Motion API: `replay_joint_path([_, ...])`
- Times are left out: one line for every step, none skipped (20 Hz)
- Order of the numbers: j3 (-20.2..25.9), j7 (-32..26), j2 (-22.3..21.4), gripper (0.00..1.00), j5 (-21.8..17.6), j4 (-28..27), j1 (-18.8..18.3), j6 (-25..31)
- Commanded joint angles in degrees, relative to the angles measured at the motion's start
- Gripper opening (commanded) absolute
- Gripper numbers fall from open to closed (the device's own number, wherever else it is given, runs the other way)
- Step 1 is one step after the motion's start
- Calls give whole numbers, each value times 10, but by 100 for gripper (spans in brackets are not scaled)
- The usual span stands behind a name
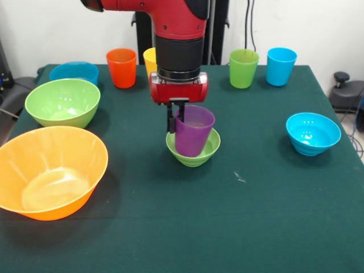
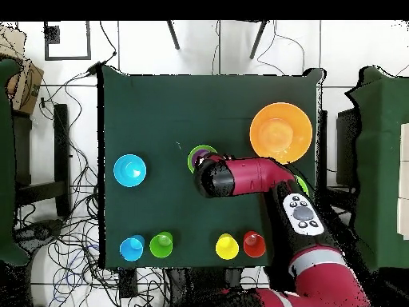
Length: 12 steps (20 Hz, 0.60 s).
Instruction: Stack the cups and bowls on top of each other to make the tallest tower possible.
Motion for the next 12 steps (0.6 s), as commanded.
replay_joint_path([-6, 24, 0, 0, -32, -12, 18, -20])
replay_joint_path([-5, 23, -1, 0, -32, -11, 17, -20])
replay_joint_path([-5, 22, 0, 0, -33, -12, 17, -21])
replay_joint_path([-4, 21, 0, 0, -33, -10, 15, -22])
replay_joint_path([-4, 20, -1, 0, -33, -9, 14, -21])
replay_joint_path([-4, 18, -2, 0, -33, -7, 13, -20])
replay_joint_path([-4, 18, -2, 0, -33, -6, 13, -20])
replay_joint_path([-4, 18, -1, 0, -35, -6, 13, -22])
replay_joint_path([-5, 19, 2, 0, -36, -8, 14, -26])
replay_joint_path([-9, 22, 3, 0, -38, -7, 15, -32])
replay_joint_path([-10, 23, 5, 0, -40, -9, 16, -34])
replay_joint_path([-10, 22, 7, 0, -41, -9, 15, -35])
